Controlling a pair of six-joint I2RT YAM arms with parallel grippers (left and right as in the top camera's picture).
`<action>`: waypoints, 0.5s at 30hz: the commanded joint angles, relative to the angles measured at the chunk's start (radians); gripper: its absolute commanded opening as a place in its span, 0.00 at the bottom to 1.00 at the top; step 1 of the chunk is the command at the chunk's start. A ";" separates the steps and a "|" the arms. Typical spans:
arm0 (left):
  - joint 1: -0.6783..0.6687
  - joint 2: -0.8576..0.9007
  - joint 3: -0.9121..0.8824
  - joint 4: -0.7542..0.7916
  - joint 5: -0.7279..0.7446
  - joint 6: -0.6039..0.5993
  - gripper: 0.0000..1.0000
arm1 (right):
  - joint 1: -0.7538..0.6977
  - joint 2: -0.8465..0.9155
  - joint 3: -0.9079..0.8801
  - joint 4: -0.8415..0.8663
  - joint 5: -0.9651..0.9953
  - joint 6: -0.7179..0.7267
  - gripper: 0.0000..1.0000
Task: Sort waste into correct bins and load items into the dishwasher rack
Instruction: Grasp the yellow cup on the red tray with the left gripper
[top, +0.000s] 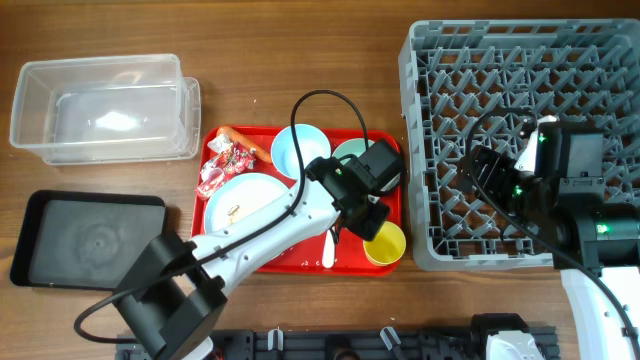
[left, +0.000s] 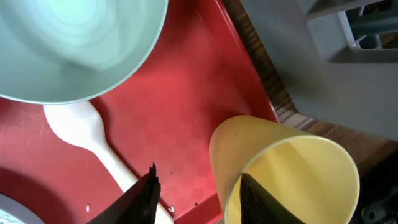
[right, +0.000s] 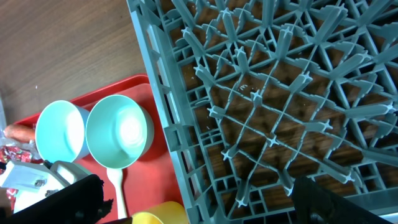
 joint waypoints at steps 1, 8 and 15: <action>-0.010 0.008 0.004 -0.009 -0.001 0.006 0.45 | -0.003 0.007 0.014 0.000 0.024 0.016 1.00; -0.011 -0.042 0.031 -0.071 0.016 0.006 0.55 | -0.003 0.007 0.014 0.000 0.024 0.014 1.00; -0.051 -0.057 0.005 -0.053 0.055 0.021 0.54 | -0.003 0.007 0.014 0.012 0.025 0.014 1.00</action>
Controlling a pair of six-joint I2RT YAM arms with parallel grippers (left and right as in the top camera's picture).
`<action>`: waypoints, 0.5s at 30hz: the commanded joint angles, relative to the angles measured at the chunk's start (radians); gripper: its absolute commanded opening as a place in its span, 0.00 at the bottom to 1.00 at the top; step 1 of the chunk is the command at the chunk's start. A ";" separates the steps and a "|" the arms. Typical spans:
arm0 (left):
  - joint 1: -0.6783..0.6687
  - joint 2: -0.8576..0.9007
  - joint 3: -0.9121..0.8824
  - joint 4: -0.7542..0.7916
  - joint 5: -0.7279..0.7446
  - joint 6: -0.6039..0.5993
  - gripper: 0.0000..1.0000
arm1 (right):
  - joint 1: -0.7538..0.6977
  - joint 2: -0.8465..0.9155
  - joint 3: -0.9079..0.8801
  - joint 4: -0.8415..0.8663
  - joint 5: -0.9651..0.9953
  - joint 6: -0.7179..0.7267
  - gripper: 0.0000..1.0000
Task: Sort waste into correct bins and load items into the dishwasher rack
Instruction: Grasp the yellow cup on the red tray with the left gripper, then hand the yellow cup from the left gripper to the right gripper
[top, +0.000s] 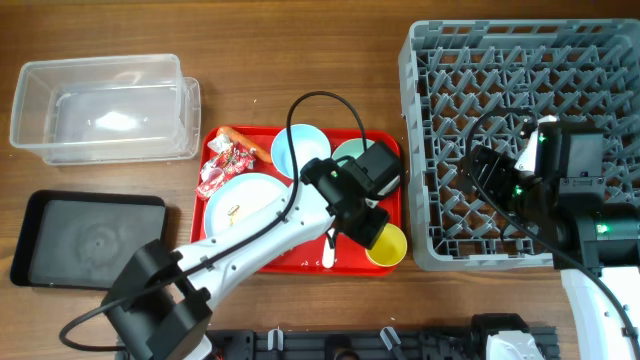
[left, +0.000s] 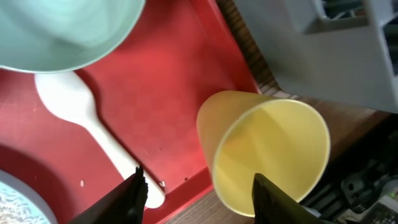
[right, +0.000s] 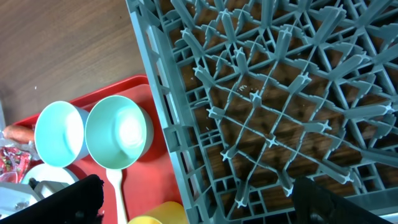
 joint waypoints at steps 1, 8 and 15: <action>-0.044 -0.004 -0.007 0.016 0.022 0.034 0.53 | -0.003 0.008 0.014 0.014 0.021 0.014 1.00; -0.063 0.109 -0.018 0.040 -0.017 0.033 0.41 | -0.003 0.015 0.014 0.016 0.021 0.014 1.00; -0.026 0.076 0.019 -0.039 -0.071 0.027 0.04 | -0.003 0.013 0.014 0.006 0.013 0.018 1.00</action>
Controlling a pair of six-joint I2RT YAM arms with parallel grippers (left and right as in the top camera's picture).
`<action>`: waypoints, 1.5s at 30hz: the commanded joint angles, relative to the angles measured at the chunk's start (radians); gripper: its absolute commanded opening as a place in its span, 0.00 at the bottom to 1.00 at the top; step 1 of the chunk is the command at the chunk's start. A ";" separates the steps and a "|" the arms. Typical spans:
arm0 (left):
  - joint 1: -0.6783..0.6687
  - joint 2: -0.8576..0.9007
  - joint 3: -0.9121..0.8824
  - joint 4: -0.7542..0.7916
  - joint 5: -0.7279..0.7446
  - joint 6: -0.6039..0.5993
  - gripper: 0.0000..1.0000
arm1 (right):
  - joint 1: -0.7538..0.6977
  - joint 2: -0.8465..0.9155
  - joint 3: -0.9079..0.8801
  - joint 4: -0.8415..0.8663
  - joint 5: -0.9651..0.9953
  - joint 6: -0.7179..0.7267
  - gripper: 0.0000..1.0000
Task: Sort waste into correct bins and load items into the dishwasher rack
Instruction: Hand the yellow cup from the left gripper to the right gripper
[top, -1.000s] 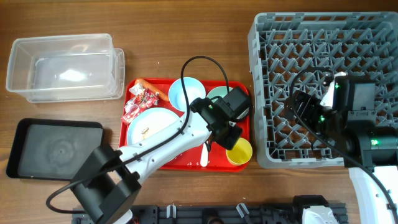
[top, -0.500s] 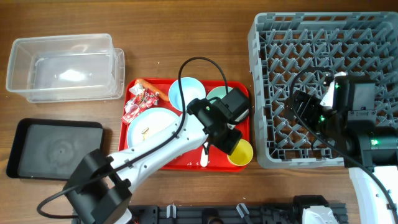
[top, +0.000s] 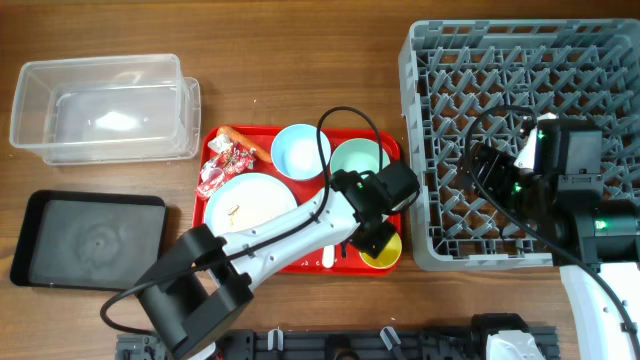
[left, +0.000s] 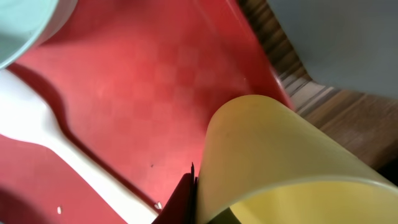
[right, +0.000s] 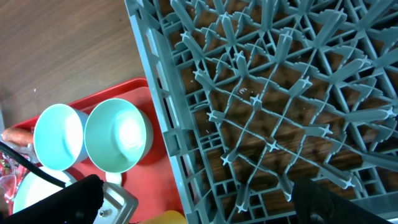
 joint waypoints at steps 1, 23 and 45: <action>0.055 -0.074 0.060 -0.122 -0.020 -0.006 0.04 | -0.003 0.001 0.014 -0.011 0.010 0.017 1.00; 0.715 -0.359 0.154 -0.067 1.203 -0.019 0.04 | 0.046 0.118 0.014 0.425 -1.257 -0.445 0.80; 0.649 -0.358 0.154 0.035 1.124 -0.036 0.04 | 0.229 0.152 0.014 0.678 -1.244 -0.294 0.83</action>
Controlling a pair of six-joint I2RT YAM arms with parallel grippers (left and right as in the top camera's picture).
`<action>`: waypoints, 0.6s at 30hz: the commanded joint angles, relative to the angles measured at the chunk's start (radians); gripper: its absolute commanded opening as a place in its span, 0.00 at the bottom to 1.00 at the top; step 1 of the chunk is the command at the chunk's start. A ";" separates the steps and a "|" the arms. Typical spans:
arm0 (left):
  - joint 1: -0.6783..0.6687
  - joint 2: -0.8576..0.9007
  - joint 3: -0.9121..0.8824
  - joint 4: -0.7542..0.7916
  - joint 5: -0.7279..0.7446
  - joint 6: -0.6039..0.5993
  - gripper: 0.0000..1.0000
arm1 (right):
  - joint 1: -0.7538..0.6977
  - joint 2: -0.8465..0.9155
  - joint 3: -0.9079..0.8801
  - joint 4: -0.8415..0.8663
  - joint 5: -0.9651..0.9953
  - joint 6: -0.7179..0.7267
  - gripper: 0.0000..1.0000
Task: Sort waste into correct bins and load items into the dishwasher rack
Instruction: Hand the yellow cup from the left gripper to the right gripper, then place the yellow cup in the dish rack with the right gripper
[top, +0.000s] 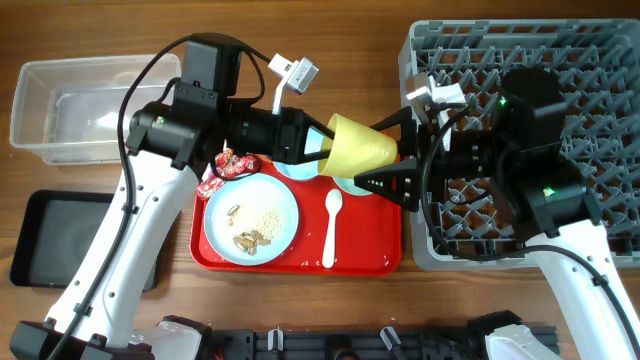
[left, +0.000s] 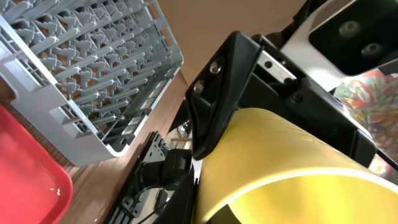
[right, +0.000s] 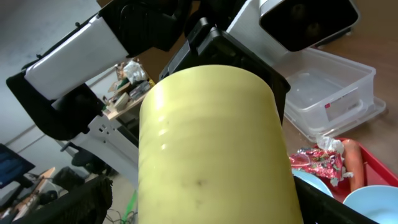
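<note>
The yellow cup (top: 358, 146) hangs on its side above the back of the red tray (top: 370, 262). My left gripper (top: 320, 140) is shut on its rim, one finger inside the mouth. My right gripper (top: 366, 153) stands open, its two black fingers above and below the cup's base. In the right wrist view the yellow cup (right: 211, 149) fills the middle between the fingers (right: 84, 202). The left wrist view shows the cup's rim (left: 292, 162) close up, with the right gripper's black finger (left: 217, 93) beside it. The grey dishwasher rack (top: 600, 60) stands at the right.
On the tray lie a white plate with food scraps (top: 252, 218), a white spoon (top: 331, 230) and a red candy wrapper (top: 225, 165). A blue cup and a green bowl are mostly hidden under the yellow cup. A clear bin (top: 100, 110) and a black tray (top: 60, 240) sit at the left.
The yellow cup stood on the tray's front right corner with my left gripper on its rim; now it is held sideways in the air. My right gripper has come from over the rack to its base.
My left gripper hovered open over the yellow cup at the tray's front right corner, then straddled its rim, then was shut on the rim. My right gripper stayed above the rack. Now the cup is off the tray, between both grippers.
</note>
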 joint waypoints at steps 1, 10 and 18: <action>-0.002 0.006 0.002 0.008 -0.003 -0.007 0.04 | 0.010 0.023 0.014 -0.032 -0.031 -0.003 0.68; 0.048 0.006 0.002 0.010 -0.093 -0.006 1.00 | -0.154 -0.066 0.014 -0.077 0.142 0.028 0.57; 0.209 0.006 0.002 0.002 -0.288 -0.006 1.00 | -0.532 -0.151 0.083 -0.764 1.027 0.119 0.57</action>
